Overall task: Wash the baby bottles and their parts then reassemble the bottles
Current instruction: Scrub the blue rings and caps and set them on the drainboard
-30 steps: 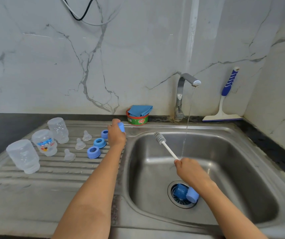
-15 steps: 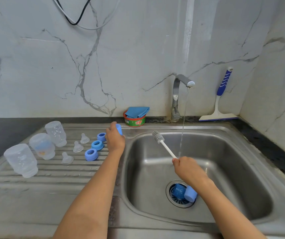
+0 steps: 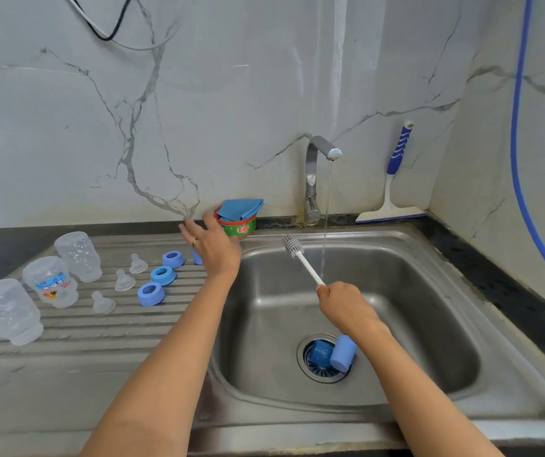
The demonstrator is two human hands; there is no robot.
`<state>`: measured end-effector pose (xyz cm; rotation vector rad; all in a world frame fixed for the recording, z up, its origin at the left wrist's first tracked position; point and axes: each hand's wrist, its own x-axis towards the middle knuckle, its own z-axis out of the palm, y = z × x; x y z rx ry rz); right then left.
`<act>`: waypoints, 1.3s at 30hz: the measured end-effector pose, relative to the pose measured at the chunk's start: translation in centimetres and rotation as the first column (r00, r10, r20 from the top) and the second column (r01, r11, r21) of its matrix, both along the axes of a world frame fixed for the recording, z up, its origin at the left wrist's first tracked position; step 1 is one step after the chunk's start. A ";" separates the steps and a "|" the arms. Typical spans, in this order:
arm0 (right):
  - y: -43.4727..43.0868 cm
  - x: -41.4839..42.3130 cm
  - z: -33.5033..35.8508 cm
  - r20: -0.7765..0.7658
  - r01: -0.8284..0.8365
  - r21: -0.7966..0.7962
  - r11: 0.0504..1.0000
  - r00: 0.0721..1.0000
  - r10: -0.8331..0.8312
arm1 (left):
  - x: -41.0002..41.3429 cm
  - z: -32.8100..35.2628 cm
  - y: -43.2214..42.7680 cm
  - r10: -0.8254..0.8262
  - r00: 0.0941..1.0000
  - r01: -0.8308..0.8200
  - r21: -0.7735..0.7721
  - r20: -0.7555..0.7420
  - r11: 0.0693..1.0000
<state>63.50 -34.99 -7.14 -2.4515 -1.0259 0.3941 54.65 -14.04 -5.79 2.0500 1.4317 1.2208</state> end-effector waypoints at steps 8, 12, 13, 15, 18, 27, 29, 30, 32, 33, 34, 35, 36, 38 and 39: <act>-1.5 1.9 -0.1 -0.113 0.132 0.038 0.991 0.985 -0.127 | 5.5 -3.9 -8.2 -0.494 0.838 0.425 -0.290 -0.232 0.857; -1.7 1.5 0.3 -0.133 0.124 0.071 0.990 0.985 -0.114 | 7.6 -8.5 -10.2 -0.721 0.493 0.487 -0.531 -0.488 0.693; -1.7 1.3 0.5 -0.137 0.128 0.084 0.988 0.984 -0.115 | 8.0 -9.5 -10.6 -0.752 0.395 0.501 -0.562 -0.528 0.658; -1.6 1.2 0.6 -0.135 0.124 0.087 0.988 0.985 -0.112 | 8.2 -11.3 -10.9 -0.794 0.242 0.501 -0.630 -0.557 0.594; -1.1 1.7 -0.1 -0.105 0.106 0.061 0.993 0.990 -0.099 | 8.7 -13.0 -11.3 -0.839 0.133 0.501 -0.695 -0.527 0.516; -0.9 2.0 -0.5 -0.137 0.141 0.053 0.989 0.982 -0.133 | 9.5 -15.3 -11.9 -0.850 0.101 0.594 -0.654 -0.517 0.469; -0.9 2.0 -0.5 -0.111 0.138 0.025 0.990 0.985 -0.134 | 9.1 -14.7 -11.3 -0.882 0.263 0.624 -0.629 -0.390 0.464; -0.9 2.1 -0.5 -0.138 0.177 0.041 0.983 0.976 -0.170 | 9.1 -14.2 -10.8 -0.873 0.385 0.644 -0.591 -0.299 0.486; -1.0 1.9 0.0 -0.105 0.204 0.054 0.978 0.975 -0.198 | 9.0 -12.4 -9.9 -0.767 0.641 0.644 -0.512 -0.046 0.569; -1.0 1.9 0.2 -0.045 0.176 0.041 0.984 0.984 -0.174 | 9.2 -11.5 -9.3 -0.662 0.742 0.616 -0.502 0.109 0.607; -1.1 1.9 0.2 0.002 0.159 0.026 0.987 0.987 -0.160 | 9.5 -10.6 -8.7 -0.556 0.793 0.594 -0.513 0.248 0.619; -1.2 1.8 0.1 0.024 0.172 0.020 0.985 0.985 -0.173 | 9.8 -9.7 -8.2 -0.473 0.804 0.593 -0.533 0.359 0.603; -1.1 1.8 0.1 -0.014 0.208 0.025 0.978 0.978 -0.208 | 10.1 -8.8 -7.4 -0.428 0.796 0.605 -0.542 0.427 0.584; -1.2 1.9 0.0 -0.062 0.229 0.043 0.972 0.972 -0.226 | 10.7 -7.1 -6.8 -0.409 0.745 0.666 -0.545 0.528 0.509; -1.2 2.0 0.0 -0.068 0.243 0.064 0.968 0.969 -0.239 | 10.7 -6.4 -6.6 -0.397 0.716 0.696 -0.544 0.574 0.470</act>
